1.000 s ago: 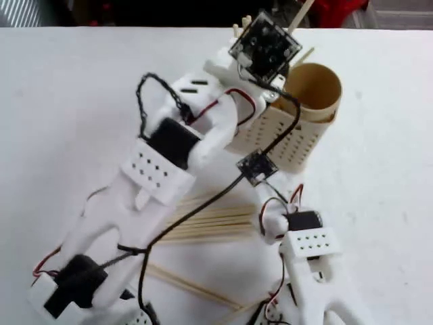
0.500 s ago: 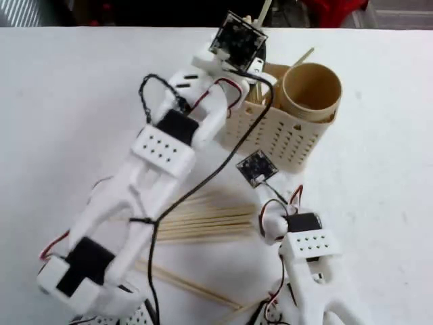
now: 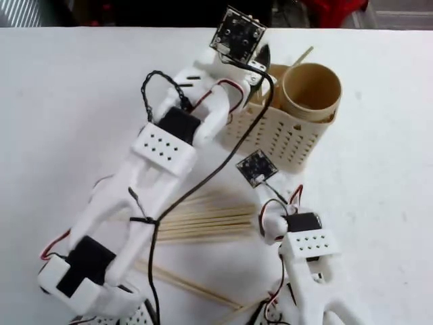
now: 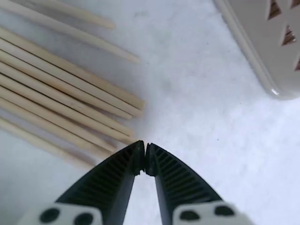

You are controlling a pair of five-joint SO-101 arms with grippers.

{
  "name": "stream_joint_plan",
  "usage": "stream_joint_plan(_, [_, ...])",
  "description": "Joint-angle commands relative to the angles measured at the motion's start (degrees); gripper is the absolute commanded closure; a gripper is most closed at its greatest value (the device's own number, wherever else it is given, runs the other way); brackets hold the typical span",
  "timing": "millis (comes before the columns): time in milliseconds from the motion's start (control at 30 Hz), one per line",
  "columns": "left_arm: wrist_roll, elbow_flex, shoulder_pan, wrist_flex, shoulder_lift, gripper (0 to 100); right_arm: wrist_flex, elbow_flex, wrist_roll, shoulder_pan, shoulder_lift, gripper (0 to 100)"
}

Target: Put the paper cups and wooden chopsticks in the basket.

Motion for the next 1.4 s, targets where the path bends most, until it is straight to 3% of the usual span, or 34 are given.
stream_joint_plan(0, [0.9, -3.3, -3.3, 5.3, -7.0, 90, -0.7, -0.3, 0.6, 0.2, -1.0, 97.8])
stream_joint_plan(100, [0.9, -3.3, -10.2, 9.5, -11.9, 90, -0.7, -0.3, 0.6, 0.3, -1.0, 97.8])
stream_joint_plan(267, [3.7, -2.8, -27.6, 21.8, -14.1, 89, -2.0, -0.3, 0.6, 0.6, -1.0, 97.8])
stream_joint_plan(367, [9.2, -2.7, -38.1, 32.5, -10.2, 89, 0.9, -1.2, 0.6, 0.0, -0.9, 97.7])
stream_joint_plan(500, [9.4, -2.6, -45.9, 44.1, 1.5, 89, 5.6, -6.1, 0.6, 0.0, -0.5, 94.8])
stream_joint_plan(600, [9.4, -2.8, -47.9, 45.3, 13.8, 89, 9.2, -11.6, 0.6, -2.5, -0.4, 87.6])
stream_joint_plan(733, [9.5, -4.1, -47.9, 41.0, 27.7, 89, 15.9, -20.5, 0.6, -13.1, 0.1, 84.0])
stream_joint_plan(967, [9.8, -8.4, -50.2, 41.0, 33.0, 89, 20.4, -40.6, 1.4, -28.1, 19.0, 83.7])
stream_joint_plan(1167, [9.8, -8.2, -50.0, 40.7, 32.7, 89, 19.4, -54.0, 9.5, -31.3, 40.2, 83.6])
stream_joint_plan(1367, [9.7, -8.2, -50.0, 40.6, 32.7, 89, 6.7, -48.8, 15.9, -31.4, 48.0, 83.5])
